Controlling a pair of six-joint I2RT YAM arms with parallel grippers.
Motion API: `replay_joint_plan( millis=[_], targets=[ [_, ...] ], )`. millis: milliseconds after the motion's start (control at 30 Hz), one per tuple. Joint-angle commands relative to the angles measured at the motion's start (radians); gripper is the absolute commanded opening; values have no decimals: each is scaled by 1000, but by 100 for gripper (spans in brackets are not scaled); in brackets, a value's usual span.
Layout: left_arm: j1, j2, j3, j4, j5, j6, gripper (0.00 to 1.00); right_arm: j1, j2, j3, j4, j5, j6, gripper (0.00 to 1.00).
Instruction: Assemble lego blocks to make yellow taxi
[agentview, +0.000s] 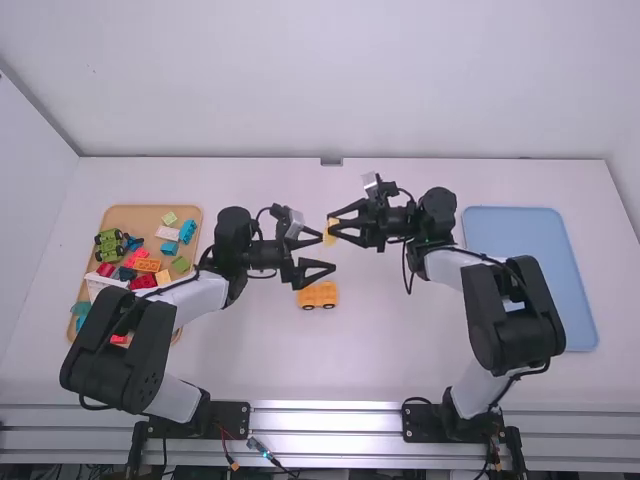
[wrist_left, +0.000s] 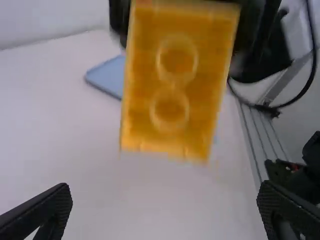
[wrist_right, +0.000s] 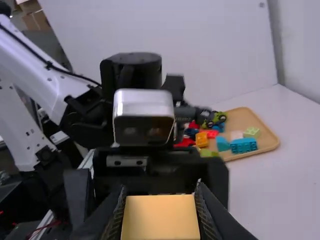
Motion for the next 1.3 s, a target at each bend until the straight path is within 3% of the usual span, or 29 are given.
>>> replay_joint_plan(
  millis=[0, 233, 533, 633, 833, 1000, 1100, 1233, 1267],
  targets=[
    [2, 0, 0, -57, -66, 114, 99, -16, 5, 24, 2, 22, 6, 13],
    [16, 0, 0, -142, -178, 147, 99, -37, 5, 24, -127, 118, -69, 13],
    [62, 0, 5, -153, -177, 144, 99, -35, -6, 24, -163, 148, -91, 12],
    [79, 0, 5, -162, -177, 145, 99, -39, -26, 24, -259, 222, -134, 12],
    [82, 0, 5, -183, -178, 166, 99, -16, -158, 25, -753, 602, -442, 12],
    [84, 0, 5, -167, -178, 166, 99, 34, -290, 64, -1065, 862, -613, 8],
    [111, 0, 5, -164, -177, 166, 99, 80, -340, 163, -1367, 1062, -749, 8],
    [145, 0, 5, -164, -177, 166, 99, 113, -330, 281, -1646, 1183, -859, 8],
    [169, 0, 5, -164, -177, 165, 99, 126, -307, 341, -1780, 1212, -937, 9]
  ],
)
